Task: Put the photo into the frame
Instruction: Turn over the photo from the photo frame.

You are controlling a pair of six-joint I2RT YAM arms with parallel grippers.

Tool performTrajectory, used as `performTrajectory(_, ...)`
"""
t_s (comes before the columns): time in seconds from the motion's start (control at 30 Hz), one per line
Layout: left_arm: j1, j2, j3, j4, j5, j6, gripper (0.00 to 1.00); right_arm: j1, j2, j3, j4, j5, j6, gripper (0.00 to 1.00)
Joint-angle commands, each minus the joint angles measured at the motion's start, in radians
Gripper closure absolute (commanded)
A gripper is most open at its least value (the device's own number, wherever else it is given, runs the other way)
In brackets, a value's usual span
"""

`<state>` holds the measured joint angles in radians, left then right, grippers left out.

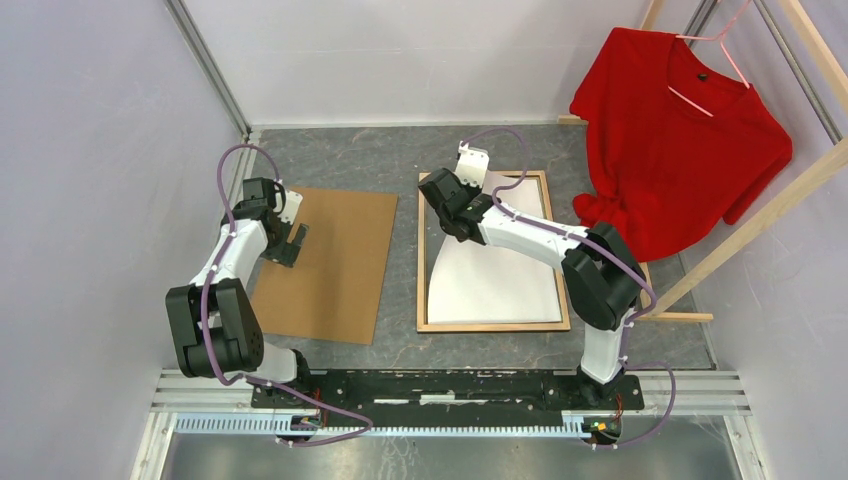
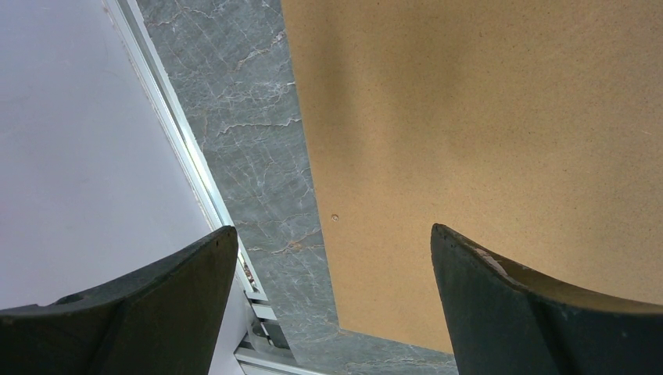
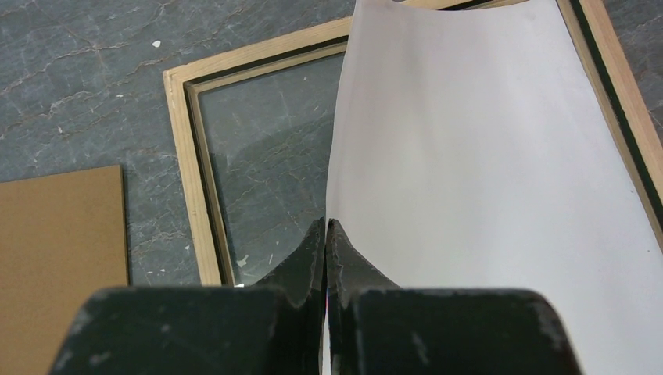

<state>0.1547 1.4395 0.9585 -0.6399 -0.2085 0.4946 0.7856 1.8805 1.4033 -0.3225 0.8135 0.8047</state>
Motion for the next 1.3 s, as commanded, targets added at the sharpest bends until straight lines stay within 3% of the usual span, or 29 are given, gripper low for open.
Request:
performTrajectory(0.0,-0.006,-0.006,0.006,0.023,-0.011,0.038,0.01,-0.009,0.001,0.046,-0.022,0.039,-0.035,1.00)
performTrajectory(0.13,-0.004,-0.001,0.009,0.022,-0.009,0.036,0.00,-0.014,0.009,0.051,-0.008,-0.010,-0.071,1.00)
performTrajectory(0.2,-0.004,0.001,0.011,0.022,-0.010,0.035,0.00,-0.016,0.017,0.060,-0.002,-0.047,-0.093,0.92)
performTrajectory(0.27,-0.006,-0.002,0.011,0.022,-0.014,0.037,0.00,-0.018,0.023,0.060,0.015,-0.082,-0.112,0.64)
performTrajectory(0.33,-0.006,-0.004,0.010,0.022,-0.018,0.042,0.00,-0.018,0.026,0.061,0.030,-0.116,-0.126,0.14)
performTrajectory(0.37,-0.006,-0.005,0.010,0.022,-0.018,0.045,0.00,-0.017,0.028,0.063,0.034,-0.130,-0.133,0.02)
performTrajectory(0.77,-0.006,0.002,0.009,0.022,-0.018,0.050,0.00,-0.031,0.012,0.053,0.082,-0.260,-0.171,0.02)
performTrajectory(1.0,-0.004,0.005,0.006,0.023,-0.021,0.050,0.00,-0.027,-0.022,-0.010,0.148,-0.443,-0.169,0.02)
performTrajectory(1.27,0.052,0.044,0.060,0.028,-0.031,0.070,0.00,0.096,-0.080,-0.124,0.135,-0.538,-0.185,0.02)
